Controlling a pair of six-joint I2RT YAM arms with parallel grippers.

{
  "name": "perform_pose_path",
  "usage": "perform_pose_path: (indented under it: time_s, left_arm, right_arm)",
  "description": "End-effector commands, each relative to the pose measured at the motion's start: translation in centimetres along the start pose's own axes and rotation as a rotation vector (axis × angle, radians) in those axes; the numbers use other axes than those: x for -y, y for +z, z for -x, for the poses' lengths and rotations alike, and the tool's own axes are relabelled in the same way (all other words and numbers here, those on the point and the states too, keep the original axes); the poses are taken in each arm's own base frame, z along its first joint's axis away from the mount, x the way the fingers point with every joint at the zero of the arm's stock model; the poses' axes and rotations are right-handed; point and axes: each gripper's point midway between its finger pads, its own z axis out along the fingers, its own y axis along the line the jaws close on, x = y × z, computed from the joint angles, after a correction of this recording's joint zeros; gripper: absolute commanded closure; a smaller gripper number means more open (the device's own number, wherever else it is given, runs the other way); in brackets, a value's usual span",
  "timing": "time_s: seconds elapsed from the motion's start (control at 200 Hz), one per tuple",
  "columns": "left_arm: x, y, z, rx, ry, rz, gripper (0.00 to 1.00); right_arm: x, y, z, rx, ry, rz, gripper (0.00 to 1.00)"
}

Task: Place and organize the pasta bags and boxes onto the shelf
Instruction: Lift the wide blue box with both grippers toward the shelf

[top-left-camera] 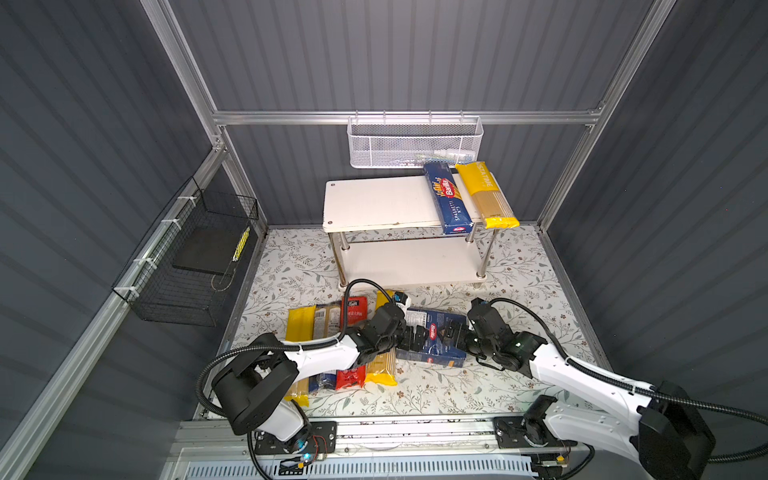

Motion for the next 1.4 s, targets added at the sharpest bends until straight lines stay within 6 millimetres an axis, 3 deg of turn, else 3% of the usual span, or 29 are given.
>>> perform_pose_path:
  time_s: [0.0, 0.265, 0.46, 0.675, 1.015, 1.246, 1.396]
  left_arm:
    - [2.0, -0.6, 1.7, 0.033, -0.02, -0.084, 0.0]
    - [0.3, 0.4, 0.3, -0.027, -0.039, -0.046, 0.0]
    - [1.0, 1.5, 0.3, -0.06, -0.018, -0.072, 0.0]
    - [1.3, 1.3, 0.1, -0.063, -0.022, -0.096, 0.0]
    - [4.3, 0.6, 0.6, -0.024, -0.014, -0.274, 0.03]
    - [7.2, -0.5, 2.0, 0.005, 0.006, -0.363, 0.03]
    - [9.2, -2.3, 3.1, 0.023, -0.002, -0.432, 0.03]
  right_arm:
    - [-1.3, -0.3, 0.5, -0.002, -0.027, 0.043, 0.01]
    - [0.8, 0.1, -0.3, -0.044, -0.039, -0.021, 0.01]
    - [1.3, 1.0, -0.2, -0.061, -0.03, -0.027, 0.01]
    - [1.3, 1.7, -0.2, -0.073, -0.037, -0.031, 0.02]
    - [-2.5, 2.3, 0.7, -0.075, -0.034, 0.129, 0.07]
    - [-6.0, 0.5, 2.5, -0.051, -0.031, 0.222, 0.1]
    - [-8.1, -1.0, 3.4, -0.043, -0.034, 0.261, 0.1]
